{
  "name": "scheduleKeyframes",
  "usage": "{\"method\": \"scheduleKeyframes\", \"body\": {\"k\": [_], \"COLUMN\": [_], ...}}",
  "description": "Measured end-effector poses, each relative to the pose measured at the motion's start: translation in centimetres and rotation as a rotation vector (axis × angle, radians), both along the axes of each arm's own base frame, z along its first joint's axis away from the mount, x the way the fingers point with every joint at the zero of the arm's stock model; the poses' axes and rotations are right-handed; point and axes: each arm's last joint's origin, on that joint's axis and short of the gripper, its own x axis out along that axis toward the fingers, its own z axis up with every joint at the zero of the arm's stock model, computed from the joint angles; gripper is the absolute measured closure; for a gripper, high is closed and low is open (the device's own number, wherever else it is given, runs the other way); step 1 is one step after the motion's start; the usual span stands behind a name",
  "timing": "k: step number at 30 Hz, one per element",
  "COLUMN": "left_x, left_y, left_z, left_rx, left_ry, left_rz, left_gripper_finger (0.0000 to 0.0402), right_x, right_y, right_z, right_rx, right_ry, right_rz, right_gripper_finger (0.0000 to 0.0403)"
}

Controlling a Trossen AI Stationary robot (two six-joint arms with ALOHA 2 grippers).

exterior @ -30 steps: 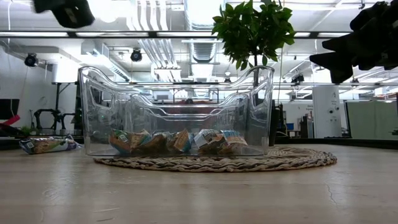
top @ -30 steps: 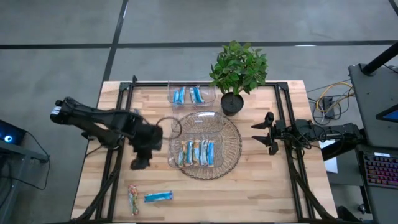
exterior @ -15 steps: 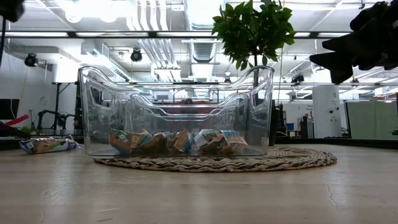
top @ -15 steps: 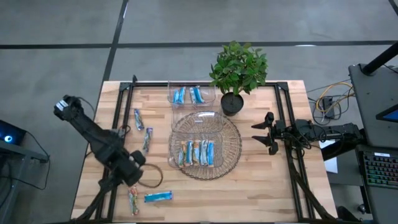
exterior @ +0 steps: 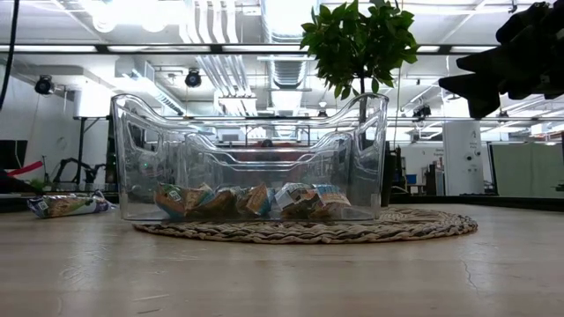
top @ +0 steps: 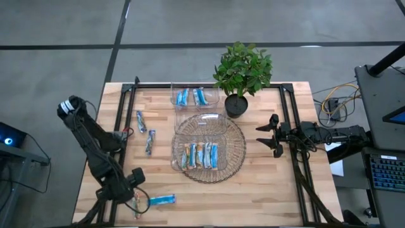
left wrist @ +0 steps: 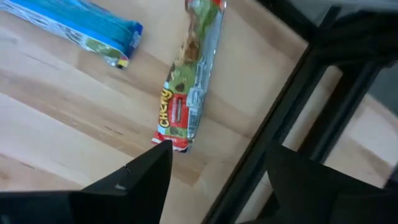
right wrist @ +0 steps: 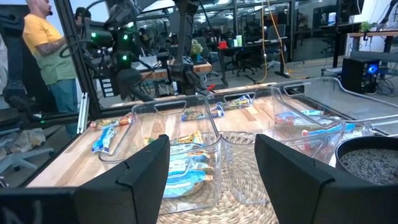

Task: Pick and place Granola Bars by type
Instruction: Put the red granola bar into the top transparent bin

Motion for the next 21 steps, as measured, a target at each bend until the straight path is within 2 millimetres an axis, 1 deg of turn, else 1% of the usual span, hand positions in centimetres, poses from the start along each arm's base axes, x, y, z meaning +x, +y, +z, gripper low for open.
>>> {"method": "scheduleKeyframes", "body": {"k": [3,6,12,21], "left_x": [-0.4,-0.5,-0.2,0.3], "left_y": [-0.2,0.0,-0.3,-1.2], "left_z": [-1.4,-2.3,-3.7,-5.1], "left_rx": [0.021,0.053,0.08,0.112], "left_ry": [-0.013,-0.046,-0.082,-0.057], "left_rz": [-0.013,-0.006,-0.008,-0.015], "left_gripper_finger": [0.0164,0.0165,0.0165,0.0165], "right_x": [0.0,0.0,0.0,0.0], "right_y": [0.0,0.0,0.0,0.0], "right_z": [0.0,0.0,0.0,0.0], "right_rx": [0.0,0.0,0.0,0.0], "right_ry": [0.0,0.0,0.0,0.0], "right_rz": [0.0,0.0,0.0,0.0], "right_gripper_finger": [0.0179,0.0179,0.0179,0.0179]}}
